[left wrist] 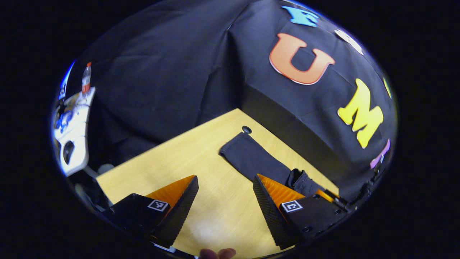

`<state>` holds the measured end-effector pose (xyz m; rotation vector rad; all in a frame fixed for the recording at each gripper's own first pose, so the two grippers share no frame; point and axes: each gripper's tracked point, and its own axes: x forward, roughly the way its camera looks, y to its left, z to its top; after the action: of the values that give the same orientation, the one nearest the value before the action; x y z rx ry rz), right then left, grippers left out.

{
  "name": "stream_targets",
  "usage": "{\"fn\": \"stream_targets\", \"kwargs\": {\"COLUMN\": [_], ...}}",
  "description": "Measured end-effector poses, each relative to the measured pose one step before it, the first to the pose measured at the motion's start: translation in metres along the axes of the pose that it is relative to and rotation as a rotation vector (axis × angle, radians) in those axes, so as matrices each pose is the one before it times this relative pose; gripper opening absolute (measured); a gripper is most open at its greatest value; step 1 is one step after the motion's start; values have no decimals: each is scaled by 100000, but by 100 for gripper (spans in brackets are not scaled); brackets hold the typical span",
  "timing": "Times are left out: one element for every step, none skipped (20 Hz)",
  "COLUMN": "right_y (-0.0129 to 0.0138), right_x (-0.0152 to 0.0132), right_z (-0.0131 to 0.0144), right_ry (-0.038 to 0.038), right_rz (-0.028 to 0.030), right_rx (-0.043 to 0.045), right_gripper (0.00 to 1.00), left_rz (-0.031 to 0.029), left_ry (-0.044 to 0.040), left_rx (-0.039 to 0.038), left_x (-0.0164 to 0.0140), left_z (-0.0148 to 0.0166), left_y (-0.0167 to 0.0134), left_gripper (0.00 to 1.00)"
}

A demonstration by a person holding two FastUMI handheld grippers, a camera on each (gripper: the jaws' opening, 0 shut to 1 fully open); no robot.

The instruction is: Grasp the waist and the cuffs of the jeans and fold them to make the two legs overlap; first hold the waist and fold one-third of the jeans toward the cuffs, then hold the cuffs and fold the remaining one-third in the same direction to finish folding.

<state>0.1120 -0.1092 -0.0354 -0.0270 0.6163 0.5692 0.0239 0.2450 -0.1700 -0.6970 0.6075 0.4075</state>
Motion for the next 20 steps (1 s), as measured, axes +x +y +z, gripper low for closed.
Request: {"fn": "stream_targets", "kwargs": {"right_y": [-358, -226, -364, -913, -1320, -1827, -2147, -2343, -2192, -2122, -1752, -1567, -1155, -968, -690, -430, -129, -75, -17, -64], "right_x": [-1864, -1510, -1577, -1493, -1311, -1031, -728, -587, -153, -120, -22, -58, -166, 40, 225, 250, 183, 138, 130, 149], "right_z": [-332, -163, -126, -42, 26, -109, -170, -189, -493, -440, -420, -150, -124, -125, -170, -43, 38, 16, -122, -9], "right_ry": [1305, 1719, 782, 493, 97, 518, 806, 1204, 1875, 1992, 1790, 1252, 937, 825, 451, 453, 367, 275, 161, 20], "right_rz": [-21, 1332, 795, -248, -1575, -3009, -3787, -4116, -3612, -2725, -2515, -2112, -1312, -831, -511, -297, 275, 369, 356, 258], "right_rx": [-615, 803, 1211, 604, 639, 1164, 1990, 3278, 4498, 4836, 4777, 4462, 4108, 2989, 1670, 221, -325, -386, -430, -110], "right_gripper": [93, 94, 95, 95, 95, 95, 92, 95, 95, 95, 95, 92, 98, 98, 92, 98, 98, 98, 98, 98], "left_rz": [-162, -311, -13, -392, 746, 510, 1079, 1229, 950, 1682, 1455, 2744, -92, 233, 880, 342, -53, 1273, 353, -722], "left_ry": [3729, 3849, 3419, 3384, 3504, 3077, 1452, 838, 102, 370, 538, -57, -1100, -338, -392, -442, -32, -201, -406, -268], "left_rx": [-3637, -3878, -5453, -6466, -7117, -6641, -5481, -4290, -3372, -2648, -1992, 595, 273, 320, -6, -296, -21, 667, 797, 1217], "left_x": [2254, 2233, 2239, 1894, 1834, 1672, 1531, 1183, 1006, 729, 535, 323, 38, -17, 241, 325, 612, 193, 367, 375], "left_z": [-152, -399, -78, 16, 254, 377, 644, 731, 569, 442, 219, 352, 428, 195, 432, 311, 280, 285, 11, -5], "left_y": [-425, 44, 324, 222, 117, -41, 49, -119, -97, 106, 13, 204, -220, -372, -144, -316, -352, -113, -318, -337], "left_gripper": [98, 98, 98, 98, 98, 98, 98, 98, 98, 98, 98, 98, 98, 97, 97, 98, 98, 98, 98, 96]}}
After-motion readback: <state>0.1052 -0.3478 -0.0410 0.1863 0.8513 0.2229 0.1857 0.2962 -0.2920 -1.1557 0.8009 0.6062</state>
